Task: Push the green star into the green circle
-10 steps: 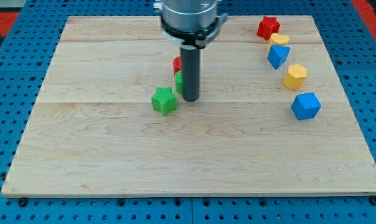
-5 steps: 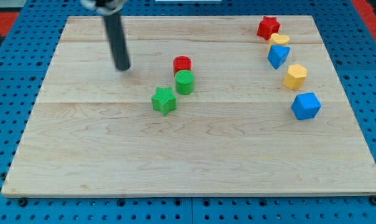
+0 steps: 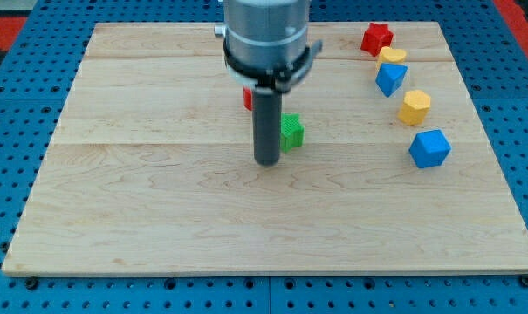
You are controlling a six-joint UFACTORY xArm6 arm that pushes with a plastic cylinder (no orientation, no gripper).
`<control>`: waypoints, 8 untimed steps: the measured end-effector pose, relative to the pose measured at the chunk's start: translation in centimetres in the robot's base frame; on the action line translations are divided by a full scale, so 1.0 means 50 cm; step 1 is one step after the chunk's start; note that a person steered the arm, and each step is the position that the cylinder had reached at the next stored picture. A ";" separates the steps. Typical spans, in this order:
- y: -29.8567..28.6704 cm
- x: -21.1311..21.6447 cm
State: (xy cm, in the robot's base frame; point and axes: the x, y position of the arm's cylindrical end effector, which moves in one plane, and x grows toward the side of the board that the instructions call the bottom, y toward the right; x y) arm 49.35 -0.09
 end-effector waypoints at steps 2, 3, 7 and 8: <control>0.104 -0.094; 0.116 -0.120; 0.106 -0.141; 0.167 -0.229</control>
